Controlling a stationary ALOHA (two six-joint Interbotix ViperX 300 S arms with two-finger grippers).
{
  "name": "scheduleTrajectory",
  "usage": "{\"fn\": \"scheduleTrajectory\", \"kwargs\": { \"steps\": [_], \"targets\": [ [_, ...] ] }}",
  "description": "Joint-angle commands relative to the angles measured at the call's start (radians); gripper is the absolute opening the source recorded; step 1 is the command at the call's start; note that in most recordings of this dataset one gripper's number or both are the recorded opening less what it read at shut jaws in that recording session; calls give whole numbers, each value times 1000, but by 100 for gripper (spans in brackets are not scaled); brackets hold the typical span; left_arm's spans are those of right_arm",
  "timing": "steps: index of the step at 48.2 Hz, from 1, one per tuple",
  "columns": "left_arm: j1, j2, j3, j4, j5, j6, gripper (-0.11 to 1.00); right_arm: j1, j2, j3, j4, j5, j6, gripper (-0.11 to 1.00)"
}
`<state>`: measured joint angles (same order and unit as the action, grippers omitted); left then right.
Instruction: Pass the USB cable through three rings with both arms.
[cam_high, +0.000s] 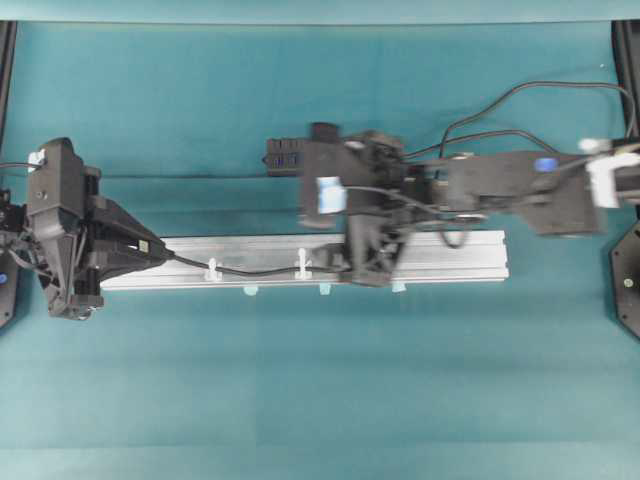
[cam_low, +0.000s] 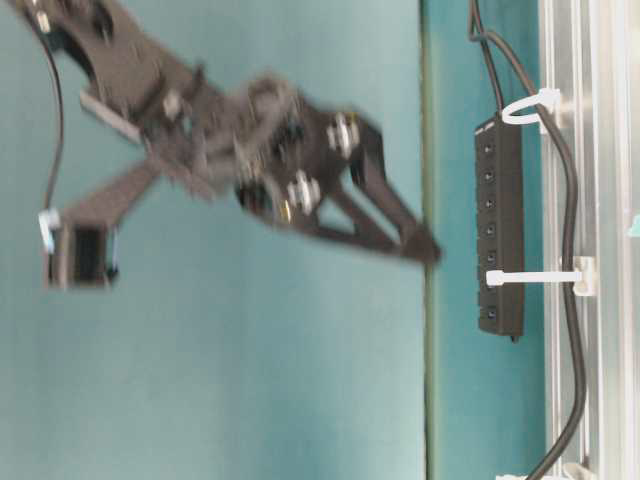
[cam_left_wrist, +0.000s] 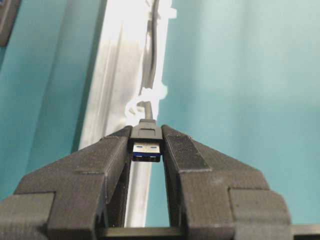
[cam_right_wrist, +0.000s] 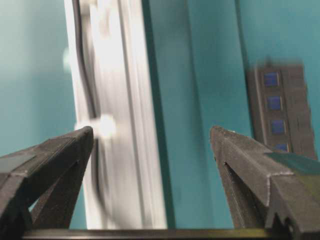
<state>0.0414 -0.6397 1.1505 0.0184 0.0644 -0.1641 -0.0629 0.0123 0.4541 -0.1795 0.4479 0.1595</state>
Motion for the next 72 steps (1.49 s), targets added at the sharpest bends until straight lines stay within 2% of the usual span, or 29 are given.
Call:
{"fn": "scheduleTrajectory", "kwargs": {
  "steps": [1, 7, 14, 23, 31, 46, 72],
  "targets": [
    [2, 0, -18, 3, -5, 0, 22, 14, -84, 35, 2, -2, 44, 57],
    [2, -2, -20, 3, -6, 2, 22, 18, -140, 100, 0, -17, 87, 48],
    [2, -6, -35, 3, -9, 5, 22, 31, -184, 160, -5, -94, 67, 39],
    [2, -6, -44, 3, -9, 6, 22, 32, -222, 218, -6, -261, 20, 39],
    [2, -8, -46, 3, -9, 6, 22, 28, -242, 244, -6, -336, 2, 39],
    [2, -23, -57, 3, -5, 60, 22, 25, -252, 255, -6, -341, 3, 39],
    [3, -25, -60, 3, -9, 61, 22, 17, -252, 255, -6, -318, 6, 39]
  ]
}}
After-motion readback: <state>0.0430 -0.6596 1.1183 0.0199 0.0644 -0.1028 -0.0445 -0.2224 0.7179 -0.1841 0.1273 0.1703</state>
